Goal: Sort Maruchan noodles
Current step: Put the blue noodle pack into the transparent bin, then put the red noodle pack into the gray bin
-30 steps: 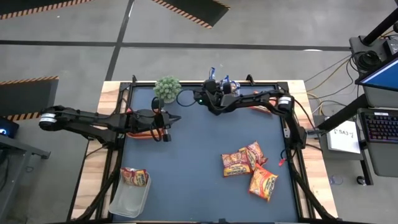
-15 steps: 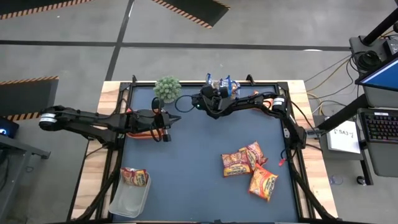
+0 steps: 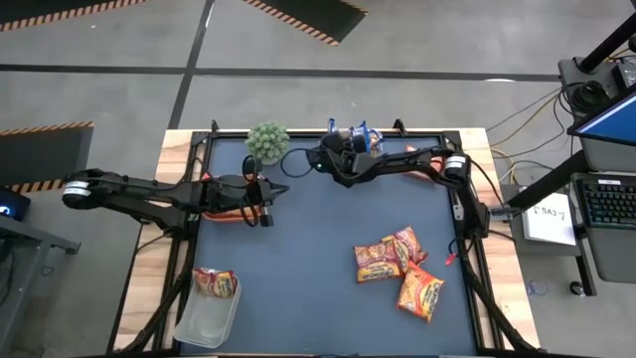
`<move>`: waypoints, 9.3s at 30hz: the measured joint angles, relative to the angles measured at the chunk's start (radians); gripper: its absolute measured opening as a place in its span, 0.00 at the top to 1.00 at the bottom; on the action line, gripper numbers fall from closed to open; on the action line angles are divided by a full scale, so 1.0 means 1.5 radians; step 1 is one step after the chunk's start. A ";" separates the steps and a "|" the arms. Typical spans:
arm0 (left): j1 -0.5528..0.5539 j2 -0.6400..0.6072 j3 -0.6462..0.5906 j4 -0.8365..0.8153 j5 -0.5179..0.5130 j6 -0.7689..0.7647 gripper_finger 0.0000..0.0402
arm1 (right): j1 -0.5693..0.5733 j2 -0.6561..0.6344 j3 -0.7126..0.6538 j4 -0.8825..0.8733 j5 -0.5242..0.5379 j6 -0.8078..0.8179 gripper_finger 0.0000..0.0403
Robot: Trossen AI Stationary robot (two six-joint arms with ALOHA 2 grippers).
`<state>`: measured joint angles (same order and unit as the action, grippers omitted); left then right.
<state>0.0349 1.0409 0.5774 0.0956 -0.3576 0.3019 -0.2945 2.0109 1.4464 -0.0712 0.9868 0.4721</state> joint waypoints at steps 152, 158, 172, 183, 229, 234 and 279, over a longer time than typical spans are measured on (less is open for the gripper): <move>-0.109 0.449 0.085 0.099 0.170 -0.360 1.00 | 0.301 -0.246 -0.472 0.249 -0.543 0.315 0.31; -0.109 0.449 0.084 0.097 0.168 -0.361 1.00 | 0.300 -0.224 -0.473 0.354 -0.558 0.280 0.35; -0.109 0.449 0.084 0.102 0.162 -0.371 1.00 | 0.257 -0.228 -0.473 0.324 -0.617 0.380 0.35; -0.111 0.449 0.085 0.104 0.163 -0.389 1.00 | 0.249 -0.285 -0.474 0.231 -0.616 0.383 0.26; -0.124 0.488 0.209 0.106 0.140 -0.257 1.00 | 0.272 -0.326 -0.609 0.355 -0.589 0.429 0.31; -0.124 0.461 0.193 0.059 0.140 -0.249 1.00 | 0.272 -0.294 -0.609 0.410 -0.589 0.429 0.31; -0.122 0.479 0.128 0.108 0.141 -0.272 1.00 | 0.261 -0.170 -0.521 0.508 -0.589 0.336 0.55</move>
<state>-0.1482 1.7591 0.7689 0.2571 -0.1454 -0.1059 0.0964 1.7561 0.6647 0.6906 0.1026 0.9765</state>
